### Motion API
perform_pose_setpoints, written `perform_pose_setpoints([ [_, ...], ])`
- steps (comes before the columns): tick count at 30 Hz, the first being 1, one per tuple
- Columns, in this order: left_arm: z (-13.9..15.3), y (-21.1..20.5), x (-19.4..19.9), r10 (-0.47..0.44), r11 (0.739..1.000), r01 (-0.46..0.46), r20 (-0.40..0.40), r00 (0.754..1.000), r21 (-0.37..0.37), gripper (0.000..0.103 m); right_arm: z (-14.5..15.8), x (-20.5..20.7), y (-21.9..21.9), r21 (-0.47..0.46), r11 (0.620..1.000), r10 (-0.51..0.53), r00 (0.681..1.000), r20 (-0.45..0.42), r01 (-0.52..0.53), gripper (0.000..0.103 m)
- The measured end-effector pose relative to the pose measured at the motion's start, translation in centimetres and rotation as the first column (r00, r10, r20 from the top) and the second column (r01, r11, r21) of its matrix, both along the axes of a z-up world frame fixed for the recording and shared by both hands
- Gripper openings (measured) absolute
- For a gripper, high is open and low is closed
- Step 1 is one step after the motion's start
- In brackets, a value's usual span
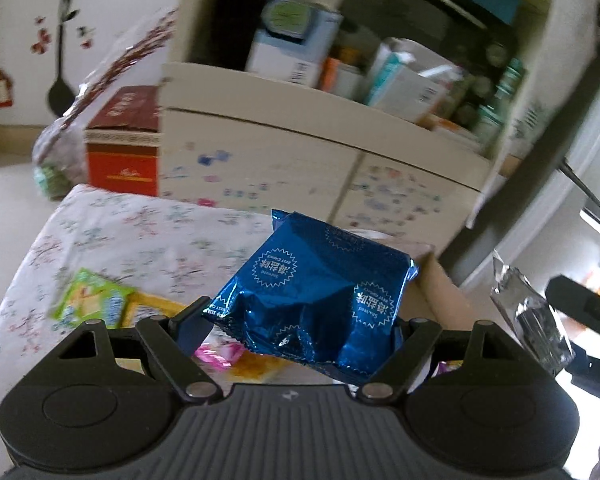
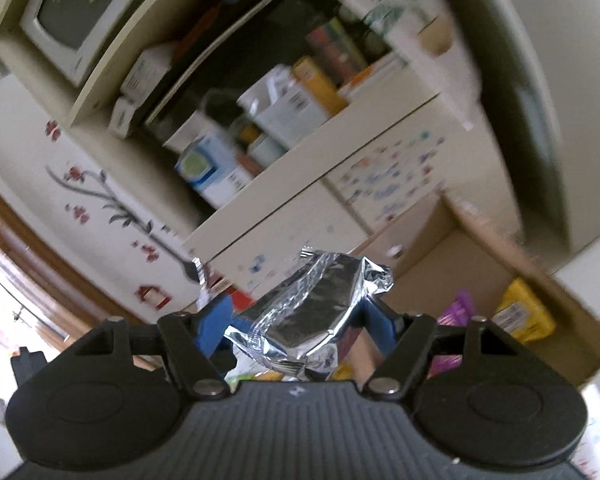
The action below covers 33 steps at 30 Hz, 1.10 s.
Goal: Organize snacks
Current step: 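Carry the blue bag into the box with the left tool while the right drops the silver bag in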
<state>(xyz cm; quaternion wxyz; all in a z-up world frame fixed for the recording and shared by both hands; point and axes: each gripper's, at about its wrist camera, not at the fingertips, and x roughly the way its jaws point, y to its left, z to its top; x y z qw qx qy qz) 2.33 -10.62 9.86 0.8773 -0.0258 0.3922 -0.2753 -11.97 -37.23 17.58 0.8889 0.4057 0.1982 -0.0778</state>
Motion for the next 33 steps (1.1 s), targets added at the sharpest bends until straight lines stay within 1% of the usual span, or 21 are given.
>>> perform_pose_setpoints([
  [3,0.0,-1.6,-0.9,-0.051,0.999,0.051,0.017,0.999,-0.003,0.086,0.1,-0.9,-0.7,-0.011,0.999,-0.041,0.999,-0.003,0.041,0.072],
  [6,-0.3,-3.0,-1.7,-0.099,0.995,0.099,0.014,0.995,-0.02,0.086,0.2,-1.4,-1.3,-0.039,0.995,-0.095,0.995,-0.021,0.094,0.072],
  [9,-0.8,-4.6,-2.5,-0.144,0.989,0.145,0.013,0.989,-0.017,0.086,0.1,-1.6,-1.9,-0.049,0.99,-0.132,0.991,-0.034,0.13,0.072],
  [14,-1.6,-6.8,-3.1,-0.199,0.98,0.199,-0.005,0.98,-0.021,0.086,-0.4,-1.9,-2.8,-0.031,0.986,-0.163,0.986,-0.047,0.162,0.072],
  [19,-2.0,-8.1,-3.8,-0.246,0.969,0.246,0.006,0.969,-0.01,0.086,-0.9,-2.2,-3.4,-0.011,0.98,-0.199,0.978,-0.065,0.199,0.072],
  [21,-2.2,-8.5,-4.1,-0.262,0.965,0.262,0.01,0.965,-0.006,0.09,-1.1,-2.2,-3.5,-0.005,0.977,-0.214,0.974,-0.074,0.214,0.072],
  [22,-2.3,-8.7,-4.2,-0.274,0.962,0.274,0.008,0.962,-0.002,0.092,-1.2,-2.1,-3.7,-0.001,0.974,-0.224,0.971,-0.082,0.225,0.074],
  [24,-2.4,-9.0,-4.5,-0.274,0.962,0.274,0.012,0.962,0.01,0.102,-1.5,-2.1,-3.8,0.007,0.969,-0.244,0.965,-0.096,0.245,0.075],
  [27,-2.3,-9.1,-4.8,-0.281,0.96,0.281,0.014,0.96,0.013,0.102,-1.7,-2.1,-4.1,0.02,0.965,-0.257,0.96,-0.11,0.26,0.086],
  [33,-1.5,-8.2,-4.6,-0.253,0.967,0.253,0.017,0.967,0.009,0.103,-1.8,-1.8,-4.1,0.022,0.966,-0.252,0.96,-0.119,0.256,0.086],
])
